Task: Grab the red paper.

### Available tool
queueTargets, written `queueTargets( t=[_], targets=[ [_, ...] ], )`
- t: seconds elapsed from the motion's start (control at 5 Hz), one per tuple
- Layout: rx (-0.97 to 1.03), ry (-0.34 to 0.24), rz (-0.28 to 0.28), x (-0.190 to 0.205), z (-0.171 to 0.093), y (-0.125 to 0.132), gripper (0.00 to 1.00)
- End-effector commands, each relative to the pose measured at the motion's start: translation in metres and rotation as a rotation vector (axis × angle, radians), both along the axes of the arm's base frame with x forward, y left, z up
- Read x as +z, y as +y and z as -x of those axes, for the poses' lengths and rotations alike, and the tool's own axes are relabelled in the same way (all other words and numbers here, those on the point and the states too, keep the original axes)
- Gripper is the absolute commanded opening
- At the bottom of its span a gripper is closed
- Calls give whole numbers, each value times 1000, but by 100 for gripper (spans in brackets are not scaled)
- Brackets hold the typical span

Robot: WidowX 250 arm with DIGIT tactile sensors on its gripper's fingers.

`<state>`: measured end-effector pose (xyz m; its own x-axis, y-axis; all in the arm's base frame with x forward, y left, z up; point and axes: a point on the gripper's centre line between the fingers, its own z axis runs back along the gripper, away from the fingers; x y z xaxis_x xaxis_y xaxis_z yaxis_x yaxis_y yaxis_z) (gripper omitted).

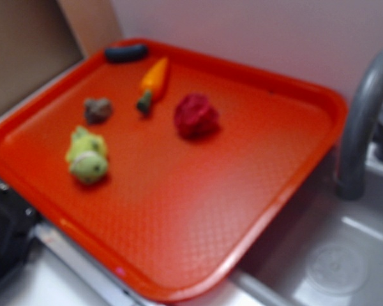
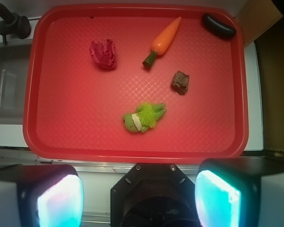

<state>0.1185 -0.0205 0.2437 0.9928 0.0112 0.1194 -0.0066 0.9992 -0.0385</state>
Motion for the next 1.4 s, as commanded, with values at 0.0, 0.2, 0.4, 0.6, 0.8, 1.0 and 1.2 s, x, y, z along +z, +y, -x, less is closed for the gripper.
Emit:
queueTargets(
  t=[0.0, 0.2, 0.4, 0.6, 0.8, 1.0, 1.2],
  targets=[
    [0, 0, 0, 0, 0, 0, 100],
    [-12, -4, 10, -8, -13, 3, 100],
    [31, -71, 26, -23, -39, 6, 100],
    [0, -128, 3, -43, -75, 5, 100],
    [-86, -176, 19, -74, -111, -15, 100],
    [-179, -170, 22, -102, -141, -35, 100],
    [-268, -95, 39, -136, -167, -53, 100]
  ],
)
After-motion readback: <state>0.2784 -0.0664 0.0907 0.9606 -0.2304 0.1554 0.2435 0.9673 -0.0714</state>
